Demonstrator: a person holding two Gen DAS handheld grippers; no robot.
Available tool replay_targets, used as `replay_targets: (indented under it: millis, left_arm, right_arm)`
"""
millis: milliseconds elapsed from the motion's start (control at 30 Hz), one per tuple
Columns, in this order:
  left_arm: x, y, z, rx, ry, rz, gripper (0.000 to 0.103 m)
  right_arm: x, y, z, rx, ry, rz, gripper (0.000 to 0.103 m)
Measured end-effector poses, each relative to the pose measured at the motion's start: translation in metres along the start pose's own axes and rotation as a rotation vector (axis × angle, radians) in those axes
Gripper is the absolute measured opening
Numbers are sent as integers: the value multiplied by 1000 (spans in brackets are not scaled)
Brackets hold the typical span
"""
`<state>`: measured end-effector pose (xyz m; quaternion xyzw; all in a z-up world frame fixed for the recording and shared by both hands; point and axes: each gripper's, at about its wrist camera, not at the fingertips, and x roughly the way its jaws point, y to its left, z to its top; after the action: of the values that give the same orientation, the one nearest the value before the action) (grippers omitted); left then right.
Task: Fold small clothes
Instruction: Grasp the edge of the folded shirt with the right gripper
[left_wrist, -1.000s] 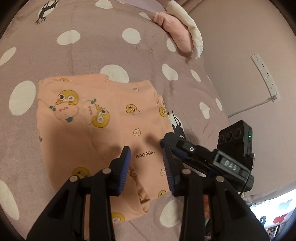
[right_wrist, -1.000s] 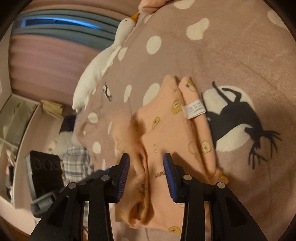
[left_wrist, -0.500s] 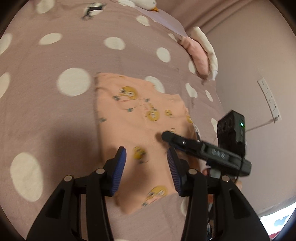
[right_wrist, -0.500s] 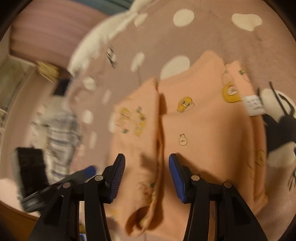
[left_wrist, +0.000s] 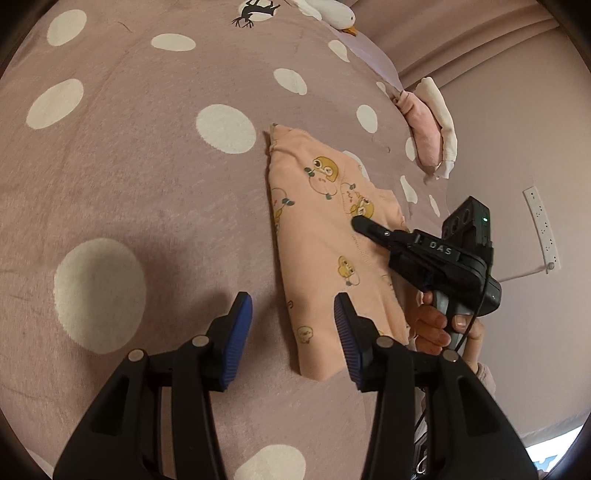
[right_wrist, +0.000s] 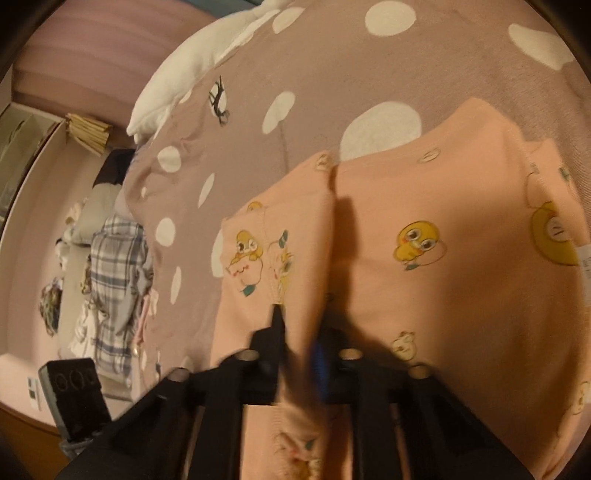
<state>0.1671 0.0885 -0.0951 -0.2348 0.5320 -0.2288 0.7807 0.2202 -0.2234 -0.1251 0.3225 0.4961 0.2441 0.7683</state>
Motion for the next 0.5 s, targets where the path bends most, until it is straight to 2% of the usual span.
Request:
replay_targets:
  millis: [300, 500]
  left_arm:
    - [4, -11, -4, 26, 23, -12, 46]
    - [16, -31, -2, 77, 49, -22, 46]
  right_arm:
    - [-43, 26, 5, -103, -129, 11, 8]
    - [-80, 10, 12, -113, -191, -70, 8]
